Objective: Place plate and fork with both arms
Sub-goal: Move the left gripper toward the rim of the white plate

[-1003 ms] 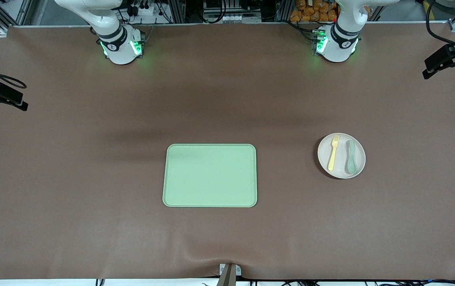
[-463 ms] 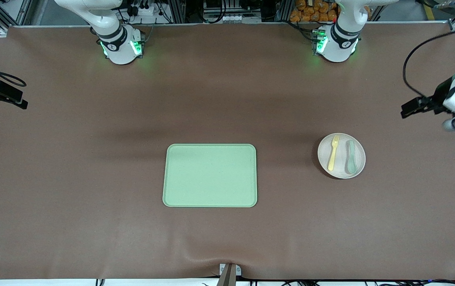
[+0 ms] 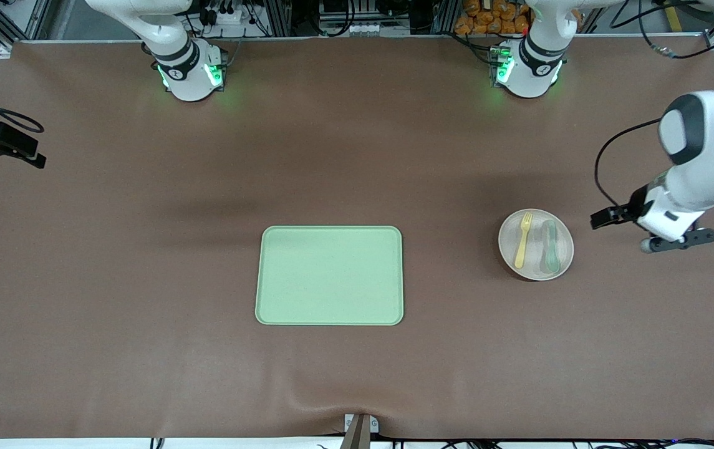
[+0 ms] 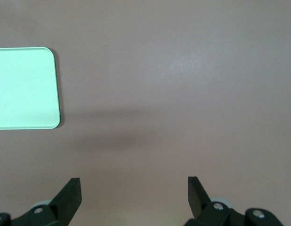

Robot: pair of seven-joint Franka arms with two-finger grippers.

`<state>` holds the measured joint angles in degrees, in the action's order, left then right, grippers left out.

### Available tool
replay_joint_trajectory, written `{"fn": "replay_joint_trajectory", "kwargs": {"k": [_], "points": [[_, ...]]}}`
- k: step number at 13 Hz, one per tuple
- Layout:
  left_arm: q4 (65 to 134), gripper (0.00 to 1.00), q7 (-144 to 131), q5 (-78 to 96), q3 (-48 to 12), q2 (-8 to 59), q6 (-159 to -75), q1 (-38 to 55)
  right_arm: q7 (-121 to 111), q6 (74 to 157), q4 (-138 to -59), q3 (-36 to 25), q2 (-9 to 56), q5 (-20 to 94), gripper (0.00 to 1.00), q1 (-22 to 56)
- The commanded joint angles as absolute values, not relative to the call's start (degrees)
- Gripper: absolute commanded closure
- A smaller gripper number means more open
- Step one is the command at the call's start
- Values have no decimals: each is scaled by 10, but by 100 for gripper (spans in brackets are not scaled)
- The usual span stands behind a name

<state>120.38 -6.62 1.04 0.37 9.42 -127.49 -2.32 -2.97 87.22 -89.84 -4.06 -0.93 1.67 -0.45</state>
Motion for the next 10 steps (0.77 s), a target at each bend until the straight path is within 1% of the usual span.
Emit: {"fn": "replay_joint_trajectory", "kwargs": {"k": [1, 3, 5, 10], "points": [[1279, 6, -61, 51, 0, 106, -1387, -27, -25, 884, -923, -40, -30, 24, 0, -4], [1283, 13, -61, 52, 0, 138, -1416, -29, -25, 884, -922, -40, -28, 25, 0, -5], [1283, 15, -60, 52, 0, 164, -1440, -33, -24, 884, -921, -39, -27, 25, 0, -5], [1281, 26, -60, 53, -3, 203, -1471, -48, -24, 884, -920, -40, -26, 25, 0, -6]]}}
